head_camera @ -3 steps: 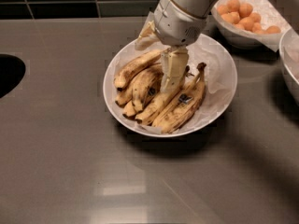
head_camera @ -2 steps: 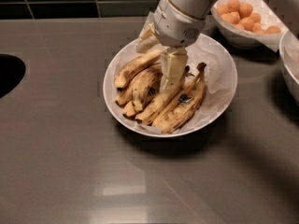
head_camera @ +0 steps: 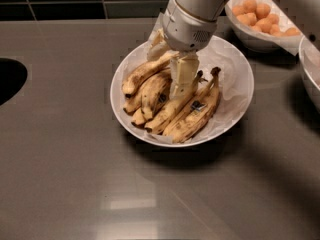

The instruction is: Pick banana from white bowl

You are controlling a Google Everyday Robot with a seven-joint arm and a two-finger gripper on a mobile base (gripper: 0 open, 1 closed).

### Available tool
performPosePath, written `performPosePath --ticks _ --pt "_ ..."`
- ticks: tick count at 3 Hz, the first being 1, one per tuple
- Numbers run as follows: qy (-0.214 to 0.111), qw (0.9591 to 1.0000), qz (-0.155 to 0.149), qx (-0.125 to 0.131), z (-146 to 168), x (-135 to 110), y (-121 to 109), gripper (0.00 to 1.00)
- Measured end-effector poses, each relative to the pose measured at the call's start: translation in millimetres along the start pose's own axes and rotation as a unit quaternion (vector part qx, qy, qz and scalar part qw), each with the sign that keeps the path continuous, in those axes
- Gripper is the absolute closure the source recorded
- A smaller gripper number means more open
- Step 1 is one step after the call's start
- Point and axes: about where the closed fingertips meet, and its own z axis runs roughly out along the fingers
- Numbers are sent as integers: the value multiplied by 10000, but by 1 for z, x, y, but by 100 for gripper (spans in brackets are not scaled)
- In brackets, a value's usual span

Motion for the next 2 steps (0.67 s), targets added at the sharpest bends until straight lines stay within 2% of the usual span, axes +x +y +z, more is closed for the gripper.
performPosePath --ticks 2 --pt "43 9998 177 -65 5 9 4 35"
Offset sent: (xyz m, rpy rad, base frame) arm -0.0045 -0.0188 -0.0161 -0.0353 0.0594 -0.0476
